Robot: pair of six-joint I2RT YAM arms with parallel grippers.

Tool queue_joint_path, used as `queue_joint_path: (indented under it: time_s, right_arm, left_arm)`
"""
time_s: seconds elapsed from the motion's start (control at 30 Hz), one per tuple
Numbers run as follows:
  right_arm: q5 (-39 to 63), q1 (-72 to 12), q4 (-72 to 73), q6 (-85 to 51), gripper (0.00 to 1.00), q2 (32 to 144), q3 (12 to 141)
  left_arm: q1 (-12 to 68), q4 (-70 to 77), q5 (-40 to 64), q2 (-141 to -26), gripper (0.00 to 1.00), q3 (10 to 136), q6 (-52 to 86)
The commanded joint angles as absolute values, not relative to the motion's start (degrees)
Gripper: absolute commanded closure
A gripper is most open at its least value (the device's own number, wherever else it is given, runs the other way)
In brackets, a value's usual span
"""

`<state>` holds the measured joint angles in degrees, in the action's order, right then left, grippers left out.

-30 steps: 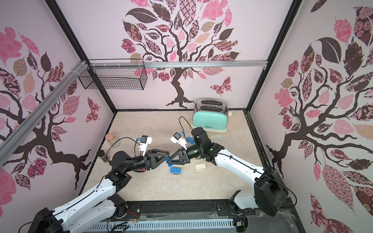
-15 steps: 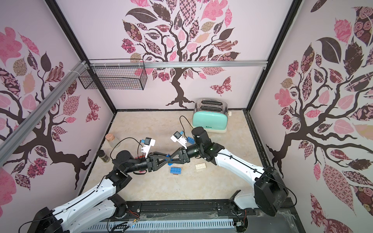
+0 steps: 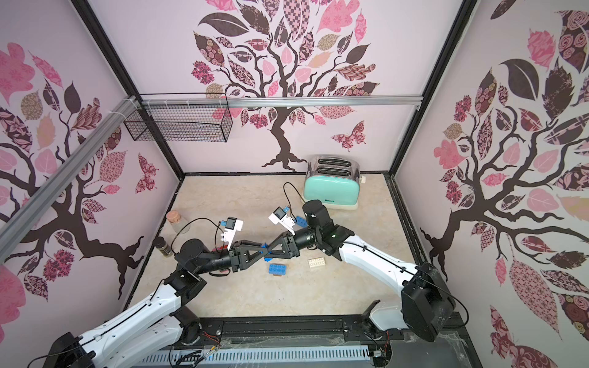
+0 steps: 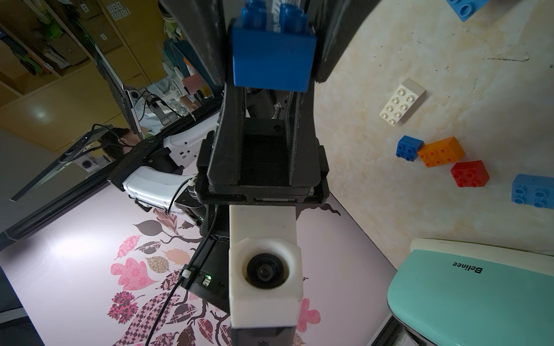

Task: Assemble a heart with lego
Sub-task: Place the lego brick at the center of the board.

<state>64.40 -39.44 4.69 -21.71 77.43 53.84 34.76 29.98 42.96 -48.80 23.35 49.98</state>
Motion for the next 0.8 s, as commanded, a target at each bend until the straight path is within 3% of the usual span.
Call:
queue_joint_path:
  time_s: [0.0, 0.23, 0.4, 0.77]
  right_arm:
    - [64.86, -39.11, 4.83, -21.27, 0.72, 77.61, 54.01]
    - [65.04, -39.16, 4.83, -21.01, 0.72, 77.37, 53.30]
    - [65.13, -39.12, 4.83, -20.92, 0.71, 77.52, 53.20]
    - [65.23, -39.16, 4.92, -21.08, 0.71, 78.08, 53.03]
  left_arm:
    - [34.75, 35.94, 44.06, -49.16, 0.59, 23.54, 52.20]
    - [34.44, 37.76, 45.75, -49.95, 0.45, 24.52, 52.64]
    - [34.17, 37.15, 45.44, -49.28, 0.42, 24.35, 52.57]
    - [32.87, 37.50, 45.53, -49.37, 0.63, 24.18, 53.91]
